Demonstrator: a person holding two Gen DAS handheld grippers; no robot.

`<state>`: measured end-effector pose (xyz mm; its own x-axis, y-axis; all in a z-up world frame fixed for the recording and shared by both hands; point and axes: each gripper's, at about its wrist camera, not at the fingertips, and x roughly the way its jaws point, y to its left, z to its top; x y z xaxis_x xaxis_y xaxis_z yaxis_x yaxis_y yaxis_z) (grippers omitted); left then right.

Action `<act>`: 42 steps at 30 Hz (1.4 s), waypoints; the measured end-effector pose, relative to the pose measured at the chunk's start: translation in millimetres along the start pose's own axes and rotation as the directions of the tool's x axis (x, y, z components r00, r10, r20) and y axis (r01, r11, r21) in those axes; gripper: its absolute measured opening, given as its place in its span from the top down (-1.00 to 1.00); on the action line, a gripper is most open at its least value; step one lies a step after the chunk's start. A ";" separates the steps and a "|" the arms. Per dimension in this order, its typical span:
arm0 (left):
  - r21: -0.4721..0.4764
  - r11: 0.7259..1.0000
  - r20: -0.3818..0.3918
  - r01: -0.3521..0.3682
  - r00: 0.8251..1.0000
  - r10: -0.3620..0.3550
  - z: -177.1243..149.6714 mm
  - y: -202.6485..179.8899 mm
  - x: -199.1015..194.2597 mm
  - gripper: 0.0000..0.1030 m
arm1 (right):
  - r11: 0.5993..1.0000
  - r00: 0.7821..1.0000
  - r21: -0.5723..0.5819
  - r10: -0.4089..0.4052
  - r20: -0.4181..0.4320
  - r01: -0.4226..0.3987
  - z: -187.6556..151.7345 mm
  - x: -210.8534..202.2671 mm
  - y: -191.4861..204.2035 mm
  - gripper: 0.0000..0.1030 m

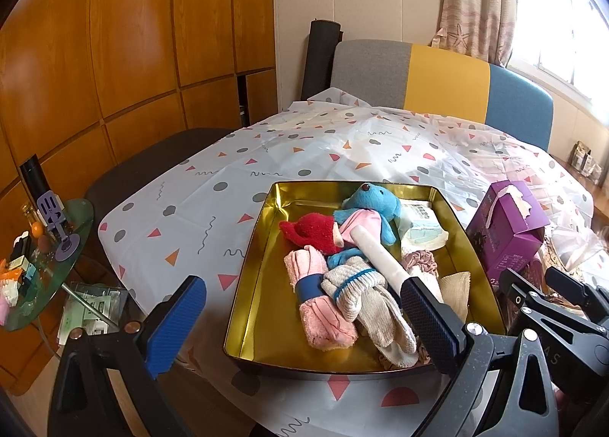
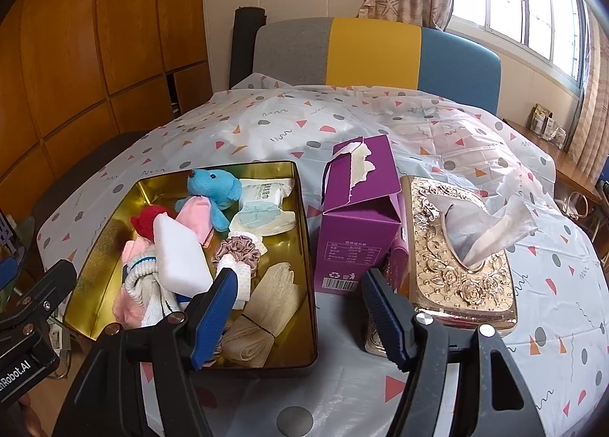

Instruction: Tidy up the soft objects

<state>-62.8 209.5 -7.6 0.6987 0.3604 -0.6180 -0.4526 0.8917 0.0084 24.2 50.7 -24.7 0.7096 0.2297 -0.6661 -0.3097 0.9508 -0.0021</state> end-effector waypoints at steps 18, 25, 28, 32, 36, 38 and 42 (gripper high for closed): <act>-0.007 1.000 -0.001 -0.005 1.000 0.005 0.4 0.4 -1.9 -0.99 | 1.000 1.000 -0.003 0.001 -0.006 -0.001 -1.0 0.9 2.4 -0.34; -0.009 1.000 -0.002 -0.005 1.000 0.005 0.2 1.2 -1.3 -0.99 | 1.000 1.000 -0.004 0.003 -0.007 -0.003 -1.1 1.0 2.6 -0.34; -0.009 1.000 -0.001 -0.005 1.000 0.005 0.3 1.9 -1.0 -0.99 | 1.000 1.000 -0.005 0.003 -0.007 -0.003 -1.0 1.1 2.9 -0.34; -0.008 1.000 -0.004 -0.004 1.000 0.004 0.2 1.7 -0.9 -0.99 | 1.000 1.000 -0.005 0.004 -0.006 -0.004 -1.1 0.9 3.3 -0.34; -0.013 1.000 -0.010 0.001 1.000 -0.001 -1.2 1.7 -0.8 -0.99 | 1.000 1.000 -0.005 0.006 -0.009 -0.006 -1.3 0.8 2.5 -0.34; -0.017 1.000 -0.011 0.002 1.000 -0.002 -0.9 2.6 -0.1 -0.99 | 1.000 1.000 -0.006 0.006 -0.010 -0.006 -1.7 0.5 1.8 -0.34; -0.017 1.000 0.003 -0.003 1.000 0.003 -1.2 1.4 -2.0 -0.99 | 1.000 1.000 -0.007 0.008 -0.016 -0.008 -2.6 1.3 0.9 -0.34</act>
<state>-65.5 209.8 -7.4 0.6988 0.3644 -0.6156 -0.4646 0.8855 -0.0032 23.2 51.2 -27.5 0.6970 0.2340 -0.6778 -0.3200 0.9474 -0.0019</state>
